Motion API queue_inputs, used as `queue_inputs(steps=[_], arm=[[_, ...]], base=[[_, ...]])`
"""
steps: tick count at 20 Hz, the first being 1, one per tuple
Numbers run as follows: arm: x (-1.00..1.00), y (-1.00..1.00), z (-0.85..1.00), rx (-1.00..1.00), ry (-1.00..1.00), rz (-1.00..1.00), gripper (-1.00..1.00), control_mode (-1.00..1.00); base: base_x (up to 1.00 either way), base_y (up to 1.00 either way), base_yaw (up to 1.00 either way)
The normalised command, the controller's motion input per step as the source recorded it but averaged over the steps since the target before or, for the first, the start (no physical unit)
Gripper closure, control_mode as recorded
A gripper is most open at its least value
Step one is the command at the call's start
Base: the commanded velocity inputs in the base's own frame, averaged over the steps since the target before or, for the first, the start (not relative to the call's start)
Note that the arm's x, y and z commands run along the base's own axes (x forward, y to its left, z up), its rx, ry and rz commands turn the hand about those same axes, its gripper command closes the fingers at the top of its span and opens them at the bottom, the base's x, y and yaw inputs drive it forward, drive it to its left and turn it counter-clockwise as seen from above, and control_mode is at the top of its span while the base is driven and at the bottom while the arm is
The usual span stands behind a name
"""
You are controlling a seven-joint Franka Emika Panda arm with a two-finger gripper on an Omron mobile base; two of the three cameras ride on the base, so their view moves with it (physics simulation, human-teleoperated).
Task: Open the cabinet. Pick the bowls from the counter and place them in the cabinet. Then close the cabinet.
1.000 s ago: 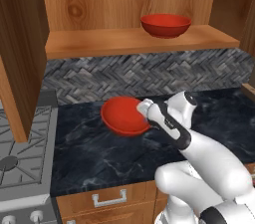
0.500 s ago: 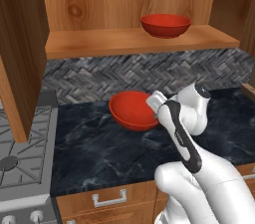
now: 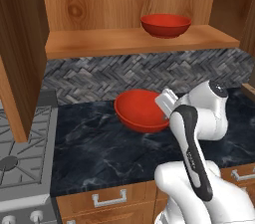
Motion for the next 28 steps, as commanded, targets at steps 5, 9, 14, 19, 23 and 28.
queue_inputs(steps=[5,9,14,19,23,28], arm=[[-0.66,0.0,0.55,0.0,0.0,-0.07,1.0,-1.0],[-0.52,0.0,0.62,0.0,0.0,-0.11,1.0,-1.0],[-0.46,0.0,0.48,0.0,0.0,-0.15,1.0,-1.0],[-0.46,0.0,0.52,0.0,-0.05,-0.16,1.0,-1.0],[-0.26,0.0,0.61,-0.01,-0.14,-0.16,1.0,-1.0],[-0.02,0.0,0.59,-0.03,-0.21,-0.09,1.0,-1.0]], base=[[0.0,0.0,0.0],[0.0,0.0,0.0],[0.0,0.0,0.0],[0.0,0.0,0.0],[0.0,0.0,0.0],[0.0,0.0,0.0]])
